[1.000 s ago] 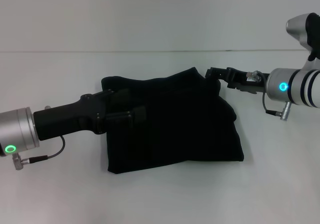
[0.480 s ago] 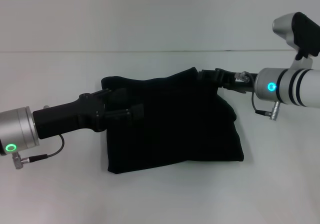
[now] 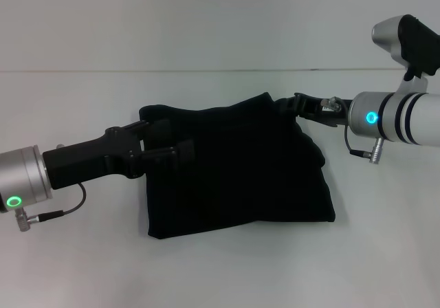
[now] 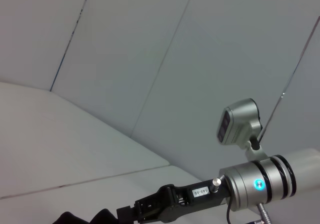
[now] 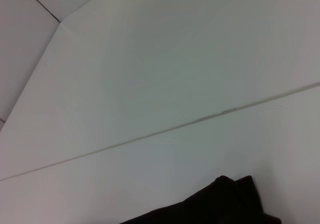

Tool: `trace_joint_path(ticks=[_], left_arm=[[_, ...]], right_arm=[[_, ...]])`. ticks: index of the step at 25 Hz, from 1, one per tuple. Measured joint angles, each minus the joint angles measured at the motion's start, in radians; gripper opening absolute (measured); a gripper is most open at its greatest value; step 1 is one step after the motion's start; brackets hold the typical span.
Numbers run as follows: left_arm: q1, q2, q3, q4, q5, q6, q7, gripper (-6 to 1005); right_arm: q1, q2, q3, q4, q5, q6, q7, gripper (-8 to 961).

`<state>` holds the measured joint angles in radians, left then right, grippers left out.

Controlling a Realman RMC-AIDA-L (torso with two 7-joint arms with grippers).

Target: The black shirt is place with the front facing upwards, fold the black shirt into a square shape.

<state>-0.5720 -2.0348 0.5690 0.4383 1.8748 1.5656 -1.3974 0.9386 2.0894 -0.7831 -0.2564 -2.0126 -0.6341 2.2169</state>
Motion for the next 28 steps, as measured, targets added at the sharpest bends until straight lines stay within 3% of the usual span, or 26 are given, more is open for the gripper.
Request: trace_joint_path(ticks=[4, 10, 19, 28], left_arm=[[0.0, -0.001, 0.0, -0.001, -0.001, -0.003, 0.0, 932], [0.003, -0.003, 0.0, -0.001, -0.005, -0.003, 0.0, 933], [0.005, -0.007, -0.003, -0.001, -0.007, -0.002, 0.0, 931], [0.006, -0.008, -0.006, -0.001, -0.009, -0.008, 0.0, 927]], right_arm=[[0.0, 0.0, -0.001, 0.0, 0.0, 0.0, -0.01, 279], [-0.005, -0.003, 0.001, -0.009, 0.0, 0.0, -0.014, 45], [0.005, -0.03, -0.002, -0.024, -0.004, -0.006, -0.015, 4], [0.032, -0.018, -0.042, -0.025, -0.011, 0.001, -0.027, 5]])
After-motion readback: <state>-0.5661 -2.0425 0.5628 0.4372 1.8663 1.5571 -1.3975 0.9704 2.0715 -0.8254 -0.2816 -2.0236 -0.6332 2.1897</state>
